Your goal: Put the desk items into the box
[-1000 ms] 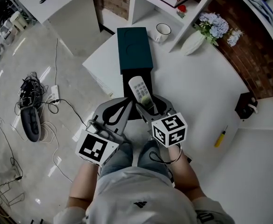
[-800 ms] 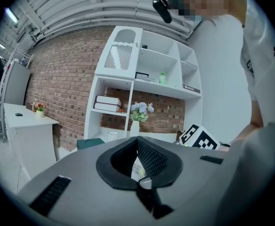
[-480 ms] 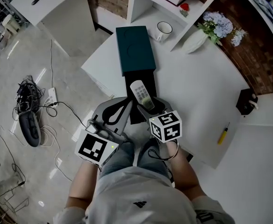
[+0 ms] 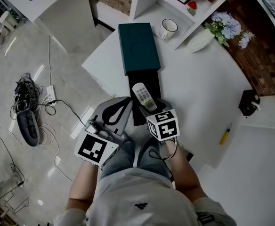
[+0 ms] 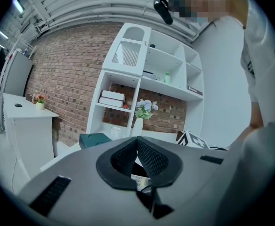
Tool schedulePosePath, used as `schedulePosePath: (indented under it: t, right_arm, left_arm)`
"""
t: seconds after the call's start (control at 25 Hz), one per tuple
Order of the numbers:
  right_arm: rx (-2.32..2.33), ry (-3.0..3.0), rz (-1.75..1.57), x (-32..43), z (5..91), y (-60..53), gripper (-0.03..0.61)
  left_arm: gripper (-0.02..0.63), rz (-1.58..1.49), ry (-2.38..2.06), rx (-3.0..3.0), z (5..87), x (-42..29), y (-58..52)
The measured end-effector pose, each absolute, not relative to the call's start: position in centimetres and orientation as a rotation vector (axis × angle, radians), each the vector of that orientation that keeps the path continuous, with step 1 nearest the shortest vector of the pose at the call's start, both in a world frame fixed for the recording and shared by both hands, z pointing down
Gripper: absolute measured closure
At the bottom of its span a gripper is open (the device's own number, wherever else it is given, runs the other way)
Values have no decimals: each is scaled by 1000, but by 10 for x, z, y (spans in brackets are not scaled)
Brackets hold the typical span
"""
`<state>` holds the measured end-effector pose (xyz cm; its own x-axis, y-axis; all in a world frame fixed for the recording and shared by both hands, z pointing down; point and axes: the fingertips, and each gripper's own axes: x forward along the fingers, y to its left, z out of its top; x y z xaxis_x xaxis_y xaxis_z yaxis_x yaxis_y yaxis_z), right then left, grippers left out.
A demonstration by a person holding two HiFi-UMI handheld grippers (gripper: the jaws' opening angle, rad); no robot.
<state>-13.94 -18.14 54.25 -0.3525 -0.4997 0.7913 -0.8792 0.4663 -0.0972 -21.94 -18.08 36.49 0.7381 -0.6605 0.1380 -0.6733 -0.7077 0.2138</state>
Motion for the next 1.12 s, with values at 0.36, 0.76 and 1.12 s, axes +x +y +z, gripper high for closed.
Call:
schedulePosePath:
  t: [0.36, 0.76, 1.12]
  right_arm:
    - [1110, -1874, 645, -139, 557, -180, 322]
    - [1080, -1827, 636, -141, 561, -178, 319]
    - [1091, -1846, 651, -139, 560, -177, 318]
  left_arm:
    - [601, 91, -1083, 2675, 367, -229, -186]
    - [601, 67, -1074, 2688, 364, -230, -183]
    - [601, 77, -1084, 2688, 366, -232, -180]
